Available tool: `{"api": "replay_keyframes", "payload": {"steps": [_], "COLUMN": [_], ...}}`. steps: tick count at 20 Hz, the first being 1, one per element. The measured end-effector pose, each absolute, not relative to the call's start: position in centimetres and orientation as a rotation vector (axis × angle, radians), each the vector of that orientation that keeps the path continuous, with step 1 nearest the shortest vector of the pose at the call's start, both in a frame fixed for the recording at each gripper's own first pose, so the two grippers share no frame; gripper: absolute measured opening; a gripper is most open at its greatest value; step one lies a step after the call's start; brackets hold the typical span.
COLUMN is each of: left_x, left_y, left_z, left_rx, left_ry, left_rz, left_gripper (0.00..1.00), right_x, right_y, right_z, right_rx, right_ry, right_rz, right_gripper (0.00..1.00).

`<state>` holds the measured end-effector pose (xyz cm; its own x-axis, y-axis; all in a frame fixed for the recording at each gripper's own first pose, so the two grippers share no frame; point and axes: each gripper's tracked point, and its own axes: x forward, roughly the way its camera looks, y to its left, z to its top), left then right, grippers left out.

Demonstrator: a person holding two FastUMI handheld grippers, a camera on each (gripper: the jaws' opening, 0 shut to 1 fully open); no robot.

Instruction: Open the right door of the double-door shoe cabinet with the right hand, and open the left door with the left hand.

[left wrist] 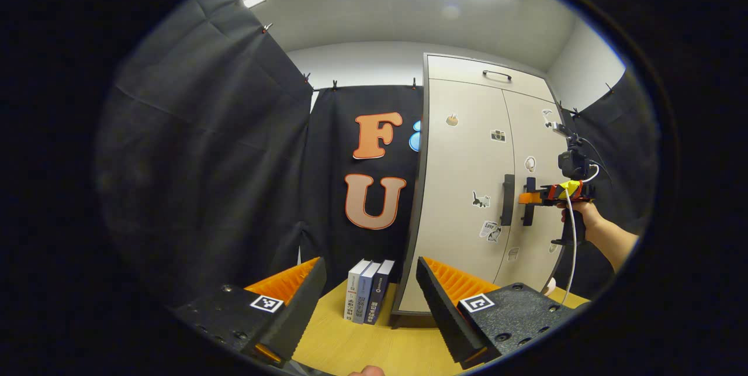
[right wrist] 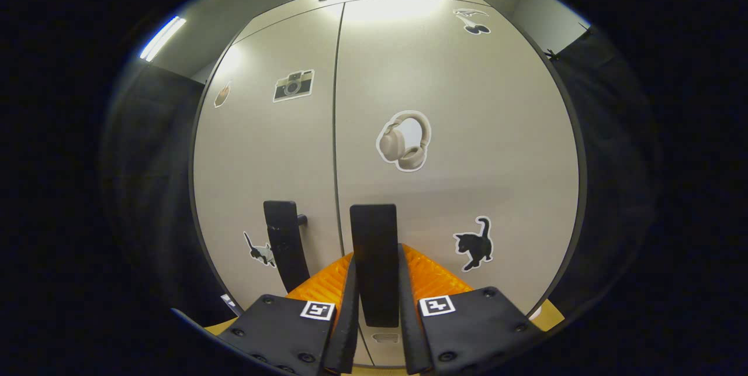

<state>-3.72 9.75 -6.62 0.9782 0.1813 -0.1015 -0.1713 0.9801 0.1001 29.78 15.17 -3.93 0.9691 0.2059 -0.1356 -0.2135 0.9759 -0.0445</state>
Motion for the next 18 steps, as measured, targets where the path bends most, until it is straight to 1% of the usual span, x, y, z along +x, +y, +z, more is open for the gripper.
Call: {"api": "replay_keyframes", "payload": {"steps": [1,2,3,4,9,11,15,18], "left_x": [-3.7,-3.7,-3.6,-3.6,-3.4,-3.5,-4.3,-4.7], "left_y": [9.8,9.7,9.6,9.3,7.8,7.2,4.6,2.3], "left_z": [-6.6,-6.6,-6.5,-6.3,-5.7,-5.6,-5.0,-4.5], "left_rx": [0.091,0.087,0.079,0.073,0.058,0.06,0.071,0.062], "left_ry": [0.107,0.102,0.097,0.092,0.085,0.087,0.073,0.067], "left_rz": [0.183,0.185,0.183,0.178,0.146,0.15,0.142,0.13], "left_gripper": [0.97,0.94,0.94,0.94,0.94,0.94,0.94,0.94], "right_x": [29.8,29.6,29.6,29.7,28.6,26.8,22.5,20.5], "right_y": [15.1,15.1,15.2,15.1,14.9,14.4,12.4,11.2], "right_z": [-4.1,-4.3,-4.0,-4.1,-4.3,-4.1,-3.2,-2.7], "right_rx": [-0.092,-0.1,-0.09,-0.087,-0.015,-0.011,-0.088,-0.078], "right_ry": [0.134,0.141,0.134,0.139,0.201,0.201,0.188,0.202], "right_rz": [0.22,0.225,0.225,0.227,0.234,0.26,0.305,0.345], "right_gripper": [0.4,0.35,0.35,0.29,0.29,0.3,0.3,0.3]}}
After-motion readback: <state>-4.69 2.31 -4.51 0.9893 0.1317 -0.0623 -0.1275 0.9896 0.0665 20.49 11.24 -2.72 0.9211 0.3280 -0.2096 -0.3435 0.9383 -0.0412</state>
